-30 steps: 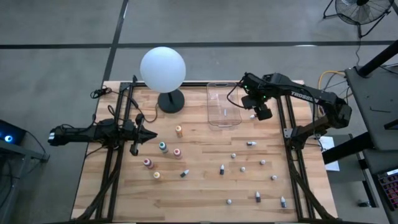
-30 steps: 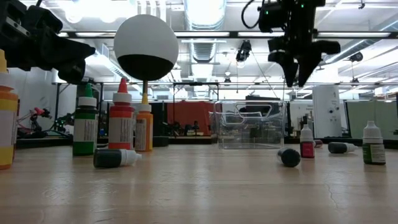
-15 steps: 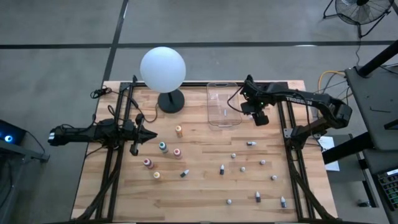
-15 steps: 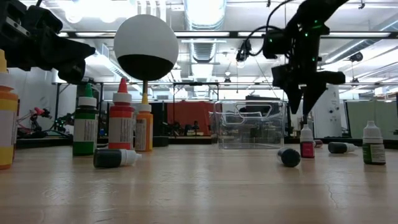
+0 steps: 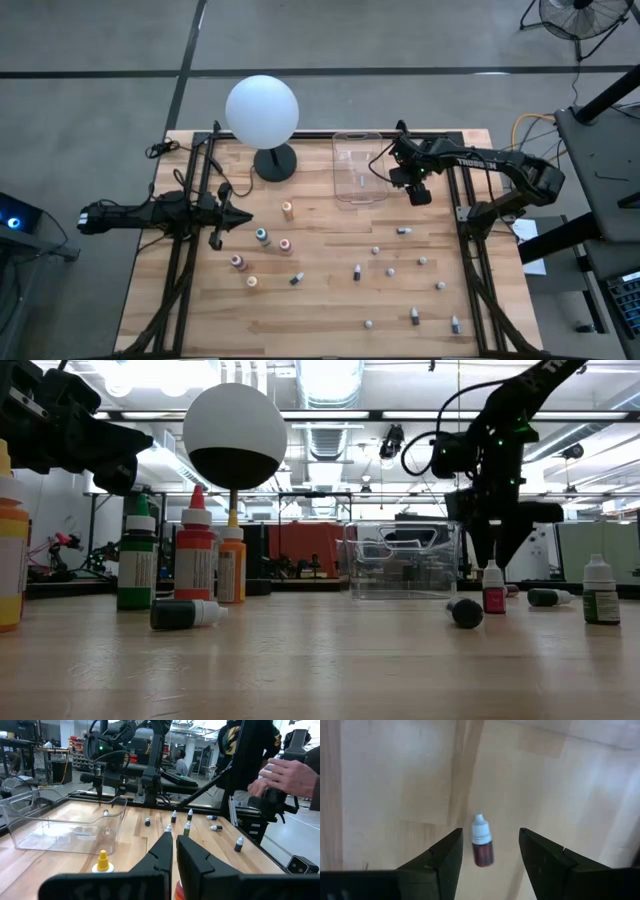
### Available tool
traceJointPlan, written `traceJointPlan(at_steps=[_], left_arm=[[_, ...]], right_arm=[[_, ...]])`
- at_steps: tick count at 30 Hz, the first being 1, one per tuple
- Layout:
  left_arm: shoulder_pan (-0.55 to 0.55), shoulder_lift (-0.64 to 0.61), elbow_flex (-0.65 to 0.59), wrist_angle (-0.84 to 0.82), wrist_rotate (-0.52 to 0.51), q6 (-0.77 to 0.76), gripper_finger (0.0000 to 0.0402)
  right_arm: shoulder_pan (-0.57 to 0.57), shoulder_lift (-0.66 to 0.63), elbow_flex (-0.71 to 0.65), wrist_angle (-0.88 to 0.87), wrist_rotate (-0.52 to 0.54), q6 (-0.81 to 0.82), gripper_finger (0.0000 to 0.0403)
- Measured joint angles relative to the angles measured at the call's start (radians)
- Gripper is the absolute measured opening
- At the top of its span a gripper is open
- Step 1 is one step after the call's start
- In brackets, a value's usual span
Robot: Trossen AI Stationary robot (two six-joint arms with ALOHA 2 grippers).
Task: Pick & Place food coloring
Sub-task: Put the small orange food coloring bottle into the transparent bin
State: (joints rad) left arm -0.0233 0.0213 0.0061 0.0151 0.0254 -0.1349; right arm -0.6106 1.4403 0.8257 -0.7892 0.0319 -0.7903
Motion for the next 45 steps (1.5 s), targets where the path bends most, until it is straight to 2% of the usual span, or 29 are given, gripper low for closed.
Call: traceJointPlan(at_steps=[6,21,45], left_arm=[[0.000,0.000,0.000,0.000,0.000,0.000,0.0000],[0.000,0.000,0.000,0.000,0.000,0.000,0.0000],[0.000,0.000,0.000,0.000,0.000,0.000,0.0000]], right_arm=[[-0.004,0.056,0.001,0.021,-0.010,0.008,0.0187],[-0.016,0.058,-0.072,0.118,-0.008,-0.103,0.0187],[-0.038,0.072,-0.097,0.140,-0.007,-0.108,0.0187]])
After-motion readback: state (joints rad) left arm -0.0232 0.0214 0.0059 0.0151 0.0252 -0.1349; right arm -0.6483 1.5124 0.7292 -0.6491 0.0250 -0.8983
